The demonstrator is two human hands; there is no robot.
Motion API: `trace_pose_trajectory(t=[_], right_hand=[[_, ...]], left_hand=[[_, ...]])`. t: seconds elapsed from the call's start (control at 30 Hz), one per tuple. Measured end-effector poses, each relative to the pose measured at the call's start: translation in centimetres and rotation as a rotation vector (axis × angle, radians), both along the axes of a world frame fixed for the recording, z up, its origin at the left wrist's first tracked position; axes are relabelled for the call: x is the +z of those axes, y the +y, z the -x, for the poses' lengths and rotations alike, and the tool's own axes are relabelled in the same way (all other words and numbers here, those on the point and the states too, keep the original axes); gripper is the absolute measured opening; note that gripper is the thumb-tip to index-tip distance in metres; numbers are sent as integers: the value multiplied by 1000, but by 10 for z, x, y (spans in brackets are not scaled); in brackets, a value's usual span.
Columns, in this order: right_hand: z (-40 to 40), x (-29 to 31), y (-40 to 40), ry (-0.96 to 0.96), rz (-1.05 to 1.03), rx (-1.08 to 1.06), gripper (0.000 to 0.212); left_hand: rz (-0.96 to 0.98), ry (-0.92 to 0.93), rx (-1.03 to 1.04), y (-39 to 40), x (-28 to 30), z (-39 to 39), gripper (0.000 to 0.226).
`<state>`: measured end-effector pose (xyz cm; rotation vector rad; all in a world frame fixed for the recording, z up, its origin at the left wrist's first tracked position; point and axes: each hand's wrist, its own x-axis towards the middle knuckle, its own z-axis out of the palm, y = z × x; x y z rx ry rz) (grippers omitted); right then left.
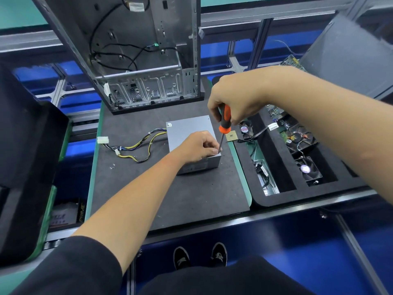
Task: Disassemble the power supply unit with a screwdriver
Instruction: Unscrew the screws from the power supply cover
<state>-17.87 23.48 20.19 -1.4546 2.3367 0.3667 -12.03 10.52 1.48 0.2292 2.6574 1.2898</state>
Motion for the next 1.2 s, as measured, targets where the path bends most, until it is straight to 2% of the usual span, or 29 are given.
trace_pose_trajectory(t=[0.17,0.33,0.6,0.67,0.73,0.8,1.03,1.13,1.2], right_hand=[[-5,-10,-4,35,-9,-58,11],[-2,-7,-6,-51,-1,-150,9],[-10,-8,-1,4,6,-65,8],[-14,-12,-4,27,-14,-84,18],[-13,-13,-7,-19,-14,-218,31],[-9,-13,-11,-12,-42,-271,31],[-14,-10,-11,117,-138,16,24],[-12,-5,-4,88,-91,110,3],[-9,-4,-1,43,-29,135,9]], left_hand=[[5,17,33,3,-3,-2,7],[-21,23,52,3,-3,-2,9],[-16,11,31,-1,-3,0,11],[-7,3,17,-2,-2,1,14],[-7,2,38,-1,-2,0,15],[-18,6,62,-1,-2,-1,15],[13,-3,45,0,0,-2,17],[0,-12,18,0,2,-3,17],[-4,-16,11,0,4,-3,15]])
